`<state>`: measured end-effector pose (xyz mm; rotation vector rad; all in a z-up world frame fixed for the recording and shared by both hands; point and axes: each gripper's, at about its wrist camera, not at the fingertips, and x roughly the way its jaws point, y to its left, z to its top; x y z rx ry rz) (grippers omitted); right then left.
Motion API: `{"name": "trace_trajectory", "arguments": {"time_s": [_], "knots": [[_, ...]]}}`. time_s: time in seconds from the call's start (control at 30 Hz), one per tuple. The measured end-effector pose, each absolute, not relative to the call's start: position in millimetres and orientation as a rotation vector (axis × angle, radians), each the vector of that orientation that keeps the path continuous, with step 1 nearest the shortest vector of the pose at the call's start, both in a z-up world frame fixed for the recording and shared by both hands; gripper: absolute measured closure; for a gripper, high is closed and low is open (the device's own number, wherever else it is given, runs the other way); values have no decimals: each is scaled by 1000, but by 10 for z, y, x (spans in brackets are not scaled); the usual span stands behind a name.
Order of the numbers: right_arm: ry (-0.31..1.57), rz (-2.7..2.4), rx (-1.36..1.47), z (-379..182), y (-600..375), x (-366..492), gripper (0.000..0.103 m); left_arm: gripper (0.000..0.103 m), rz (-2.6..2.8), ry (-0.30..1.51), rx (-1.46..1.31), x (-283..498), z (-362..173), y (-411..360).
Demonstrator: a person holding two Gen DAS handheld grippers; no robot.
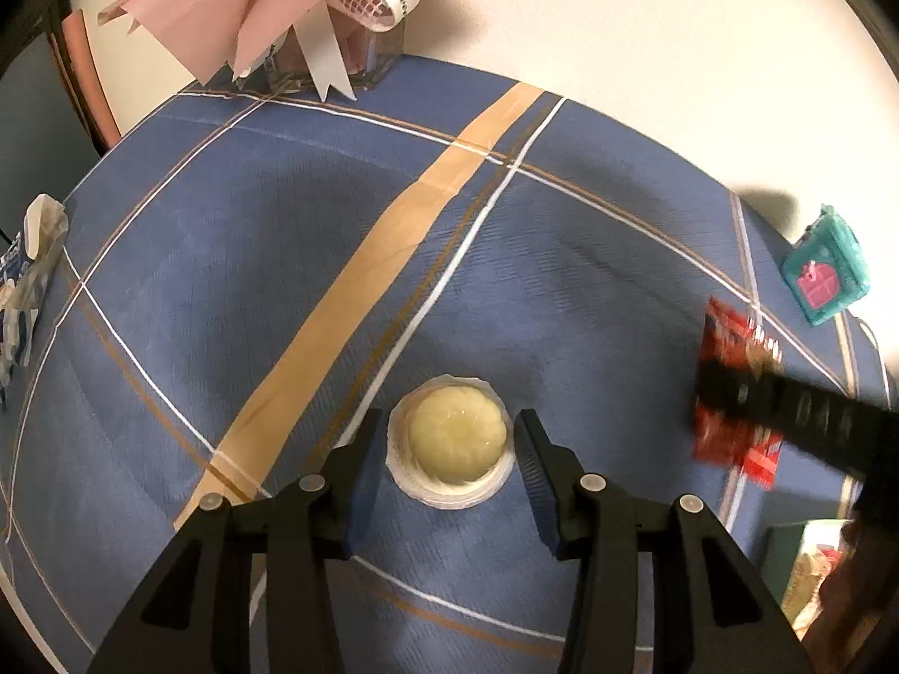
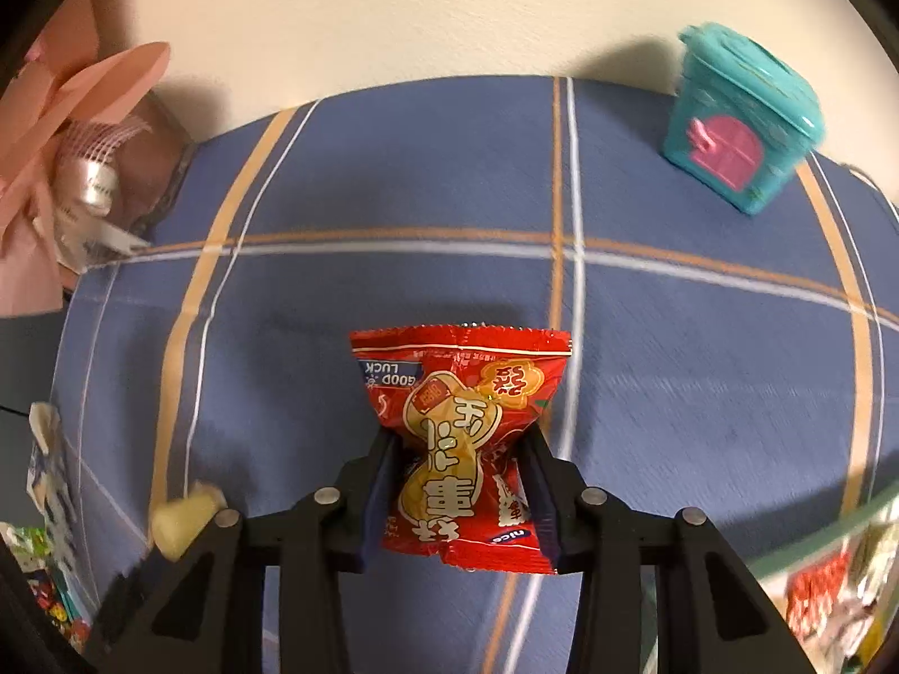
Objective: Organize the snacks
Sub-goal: 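Grasp pudding cup with left tool while right tool grasps red snack packet, then carry pudding cup with left tool while right tool carries red packet to tray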
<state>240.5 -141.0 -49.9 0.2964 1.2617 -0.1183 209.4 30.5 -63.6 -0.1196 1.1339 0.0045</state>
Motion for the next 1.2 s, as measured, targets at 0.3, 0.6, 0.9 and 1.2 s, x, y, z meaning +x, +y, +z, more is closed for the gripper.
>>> {"name": "trace_trajectory", "arguments": {"time_s": [0.3, 0.6, 0.9, 1.2], "knots": [[1203, -112, 167, -129, -1328, 1605, 58, 55, -40, 1117, -146, 1729, -292, 198], [1139, -123, 134, 150, -1198, 936, 58, 55, -95, 1104, -109, 1263, -62, 92], [1121, -154, 114, 186, -1232, 380, 58, 55, -135, 1082, -98, 920, 78, -39], [1079, -178, 198, 317, -1463, -19, 58, 55, -162, 1080, -60, 655, 118, -255]]}}
